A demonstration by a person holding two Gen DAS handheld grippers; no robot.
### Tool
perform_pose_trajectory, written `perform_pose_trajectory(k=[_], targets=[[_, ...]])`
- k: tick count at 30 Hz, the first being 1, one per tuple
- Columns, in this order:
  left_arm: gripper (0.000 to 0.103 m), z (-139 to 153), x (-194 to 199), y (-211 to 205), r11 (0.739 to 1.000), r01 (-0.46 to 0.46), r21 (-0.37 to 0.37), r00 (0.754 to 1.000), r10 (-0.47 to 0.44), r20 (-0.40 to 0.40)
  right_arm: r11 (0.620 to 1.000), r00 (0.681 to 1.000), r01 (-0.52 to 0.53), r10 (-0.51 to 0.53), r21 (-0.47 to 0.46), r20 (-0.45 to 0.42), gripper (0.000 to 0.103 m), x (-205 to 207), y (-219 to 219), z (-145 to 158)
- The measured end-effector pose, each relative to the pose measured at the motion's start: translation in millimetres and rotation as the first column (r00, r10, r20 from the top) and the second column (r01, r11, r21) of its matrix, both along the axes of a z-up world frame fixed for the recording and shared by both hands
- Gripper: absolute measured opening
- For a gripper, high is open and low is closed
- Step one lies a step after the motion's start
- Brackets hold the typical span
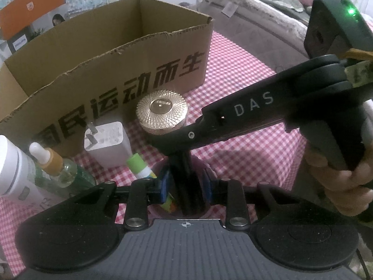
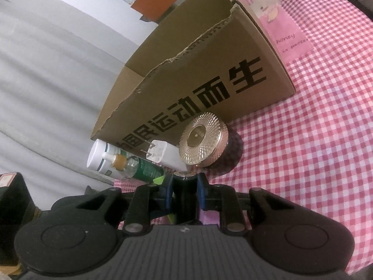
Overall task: Organize rigid objects
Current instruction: 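Return the right gripper to the pink bowl and grasp a small black bottle, then lower the small black bottle into the box and open the right gripper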
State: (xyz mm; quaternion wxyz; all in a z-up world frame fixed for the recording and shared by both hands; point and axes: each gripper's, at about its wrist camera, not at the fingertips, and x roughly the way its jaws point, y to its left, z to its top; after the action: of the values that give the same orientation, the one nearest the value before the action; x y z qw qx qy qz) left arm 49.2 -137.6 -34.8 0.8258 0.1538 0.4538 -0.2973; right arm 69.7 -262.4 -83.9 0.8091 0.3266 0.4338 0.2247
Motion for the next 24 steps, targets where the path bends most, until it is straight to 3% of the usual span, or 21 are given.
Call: perform_pose_trajectory(k=[14,19,24], targets=[[0.022,6,-3,2,1.0,-0.015,-0.009,0.999,0.015,0.032,1.0,1.0,0.007,-0.007,-0.018,0.021,0.023,-9,3,13],[0.022,30,-11,12,0.999,-0.019,-0.051,0.995,0.023,0.095,0.999,0.997,0.005,-0.003,-0.035,0.074,0.024,-17,7,38],[0.021,67,-10,25,0.996,-0.028,-0.089,0.981,0.044,0.19,0.997,0.984,-0.017,0.029,-0.073,0.178,0.024,-15,17,81]])
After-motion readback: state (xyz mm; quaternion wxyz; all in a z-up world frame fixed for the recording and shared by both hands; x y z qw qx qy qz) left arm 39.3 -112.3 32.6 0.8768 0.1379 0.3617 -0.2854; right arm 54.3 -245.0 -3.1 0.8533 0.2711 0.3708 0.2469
